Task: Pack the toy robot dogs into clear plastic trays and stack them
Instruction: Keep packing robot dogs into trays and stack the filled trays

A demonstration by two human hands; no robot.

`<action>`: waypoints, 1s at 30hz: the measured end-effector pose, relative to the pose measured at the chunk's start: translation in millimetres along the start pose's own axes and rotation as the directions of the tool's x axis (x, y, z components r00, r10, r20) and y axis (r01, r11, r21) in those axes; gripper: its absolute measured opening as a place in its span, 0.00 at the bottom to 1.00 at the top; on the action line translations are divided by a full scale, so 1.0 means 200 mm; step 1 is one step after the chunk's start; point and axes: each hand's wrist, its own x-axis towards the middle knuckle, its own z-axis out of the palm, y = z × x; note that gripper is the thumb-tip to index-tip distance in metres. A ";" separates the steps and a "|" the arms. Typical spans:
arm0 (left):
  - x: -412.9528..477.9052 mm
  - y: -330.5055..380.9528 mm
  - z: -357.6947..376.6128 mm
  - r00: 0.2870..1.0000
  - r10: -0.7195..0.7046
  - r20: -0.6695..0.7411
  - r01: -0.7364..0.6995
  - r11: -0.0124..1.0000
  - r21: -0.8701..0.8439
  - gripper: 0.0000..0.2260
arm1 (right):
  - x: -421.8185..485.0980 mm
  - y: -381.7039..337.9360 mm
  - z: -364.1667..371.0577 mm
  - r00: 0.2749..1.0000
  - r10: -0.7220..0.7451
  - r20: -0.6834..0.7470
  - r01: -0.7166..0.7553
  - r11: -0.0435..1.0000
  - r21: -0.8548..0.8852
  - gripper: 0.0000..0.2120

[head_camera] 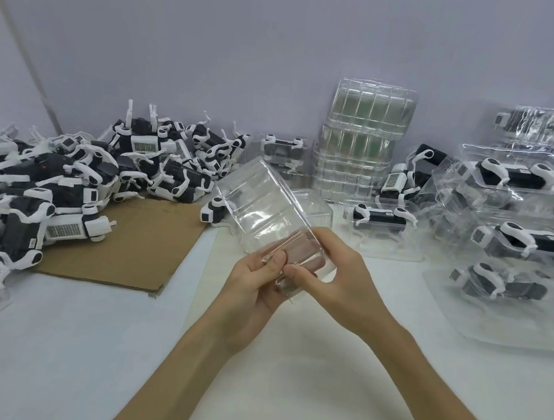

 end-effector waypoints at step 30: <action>0.04 -0.02 -0.13 0.642 -0.081 -0.763 0.106 0.994 -0.016 0.11 | 0.20 -0.01 -0.29 0.883 -0.101 -0.458 -0.070 0.937 -0.342 0.17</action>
